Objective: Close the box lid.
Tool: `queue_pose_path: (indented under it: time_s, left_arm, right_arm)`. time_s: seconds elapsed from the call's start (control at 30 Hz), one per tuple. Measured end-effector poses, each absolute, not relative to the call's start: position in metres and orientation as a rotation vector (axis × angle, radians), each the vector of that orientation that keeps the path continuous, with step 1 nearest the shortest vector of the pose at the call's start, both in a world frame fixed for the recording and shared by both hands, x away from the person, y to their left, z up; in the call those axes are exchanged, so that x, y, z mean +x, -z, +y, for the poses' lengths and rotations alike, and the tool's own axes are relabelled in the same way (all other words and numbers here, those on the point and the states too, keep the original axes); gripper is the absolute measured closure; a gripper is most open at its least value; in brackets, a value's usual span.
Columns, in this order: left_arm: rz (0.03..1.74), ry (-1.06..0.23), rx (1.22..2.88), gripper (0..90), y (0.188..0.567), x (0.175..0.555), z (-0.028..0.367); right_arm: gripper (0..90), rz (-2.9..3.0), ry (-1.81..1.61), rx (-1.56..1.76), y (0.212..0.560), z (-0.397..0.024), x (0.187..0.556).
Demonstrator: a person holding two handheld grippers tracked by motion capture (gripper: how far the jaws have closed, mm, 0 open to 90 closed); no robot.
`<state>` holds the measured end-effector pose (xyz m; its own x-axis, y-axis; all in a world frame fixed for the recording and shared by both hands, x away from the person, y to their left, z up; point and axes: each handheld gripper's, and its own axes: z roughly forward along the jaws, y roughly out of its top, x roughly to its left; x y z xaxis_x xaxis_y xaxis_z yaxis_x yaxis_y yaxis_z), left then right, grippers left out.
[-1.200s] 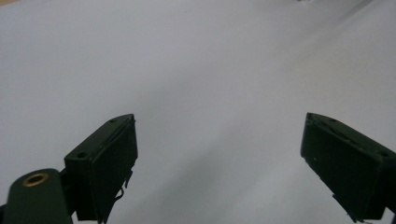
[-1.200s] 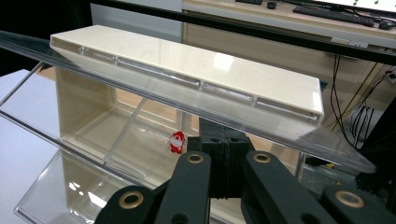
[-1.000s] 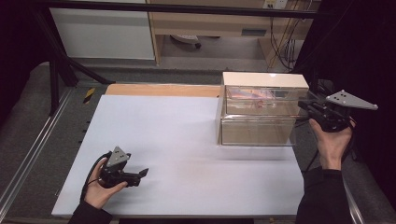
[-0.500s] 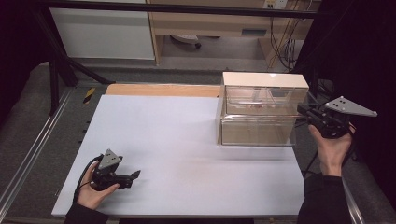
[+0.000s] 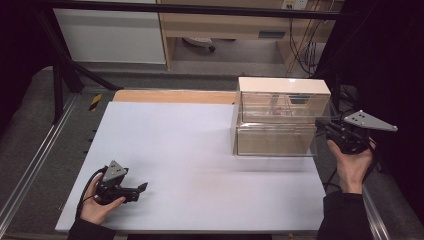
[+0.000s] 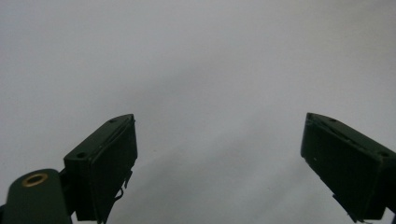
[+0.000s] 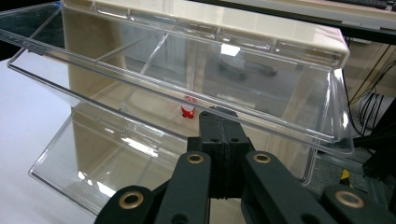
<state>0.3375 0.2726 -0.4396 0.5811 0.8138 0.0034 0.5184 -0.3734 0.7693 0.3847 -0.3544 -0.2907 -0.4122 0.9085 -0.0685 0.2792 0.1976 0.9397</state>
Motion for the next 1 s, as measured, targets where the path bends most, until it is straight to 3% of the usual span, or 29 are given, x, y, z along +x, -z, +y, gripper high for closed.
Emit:
queue_pose_path:
  time_s: [0.77,0.9,1.0]
  left_arm:
    - [1.064,-0.496,2.070,10.6,0.442,0.338,0.275]
    - [1.069,-0.492,2.069,10.4,0.443,0.338,0.276]
    - [1.073,-0.493,2.072,10.1,0.443,0.338,0.276]
  right_arm:
    - [88.2,1.862,-1.245,1.131,0.310,-0.352,0.374]
    - [78.4,1.895,-1.258,1.103,0.308,-0.343,0.367]
    - [63.3,1.913,-1.268,1.110,0.311,-0.334,0.363]
